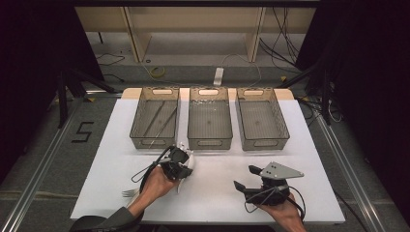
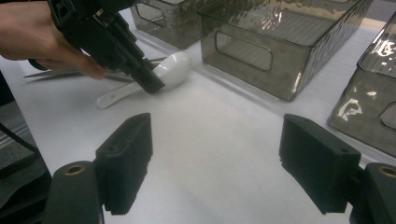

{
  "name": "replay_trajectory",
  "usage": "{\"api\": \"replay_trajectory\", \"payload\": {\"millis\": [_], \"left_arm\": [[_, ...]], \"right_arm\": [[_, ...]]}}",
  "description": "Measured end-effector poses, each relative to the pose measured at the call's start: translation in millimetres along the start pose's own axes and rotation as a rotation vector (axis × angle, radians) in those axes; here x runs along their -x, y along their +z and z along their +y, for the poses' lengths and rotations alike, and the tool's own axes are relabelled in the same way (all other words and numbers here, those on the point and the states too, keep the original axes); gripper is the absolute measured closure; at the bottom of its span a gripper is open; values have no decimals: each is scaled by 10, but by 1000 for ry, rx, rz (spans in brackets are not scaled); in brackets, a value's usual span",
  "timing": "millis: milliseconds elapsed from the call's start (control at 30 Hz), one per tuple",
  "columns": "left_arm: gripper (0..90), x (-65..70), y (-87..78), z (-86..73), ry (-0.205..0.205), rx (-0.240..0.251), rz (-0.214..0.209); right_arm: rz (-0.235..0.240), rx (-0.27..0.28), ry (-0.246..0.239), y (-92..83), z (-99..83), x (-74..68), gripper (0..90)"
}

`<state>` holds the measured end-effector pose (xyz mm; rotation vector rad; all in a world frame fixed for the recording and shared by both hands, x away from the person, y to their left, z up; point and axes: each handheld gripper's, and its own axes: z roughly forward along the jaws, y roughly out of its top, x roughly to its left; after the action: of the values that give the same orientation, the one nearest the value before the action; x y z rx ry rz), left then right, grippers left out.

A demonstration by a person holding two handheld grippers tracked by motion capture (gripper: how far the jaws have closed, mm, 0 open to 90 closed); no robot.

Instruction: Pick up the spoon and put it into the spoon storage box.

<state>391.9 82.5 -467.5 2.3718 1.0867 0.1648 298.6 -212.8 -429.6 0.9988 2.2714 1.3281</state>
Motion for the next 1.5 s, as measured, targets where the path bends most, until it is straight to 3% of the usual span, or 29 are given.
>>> {"api": "replay_trajectory", "payload": {"millis": [267, 633, 833, 1100, 1500], "left_arm": [[825, 22, -186, 62, 21, 78, -50], [825, -17, -364, 109, 29, 140, -92], [825, -58, -446, 164, 28, 162, -98], [825, -216, -561, 271, 5, 221, -95], [825, -372, -668, 446, -10, 271, -84]], "right_arm": [[-4, 3, 5, -8, -2, 2, 266], [-9, 15, 9, -22, -2, 2, 266], [-10, 16, 12, -26, -3, 8, 266], [-13, 20, 12, -30, -6, 14, 266], [-13, 28, 19, -39, -8, 22, 266]]}}
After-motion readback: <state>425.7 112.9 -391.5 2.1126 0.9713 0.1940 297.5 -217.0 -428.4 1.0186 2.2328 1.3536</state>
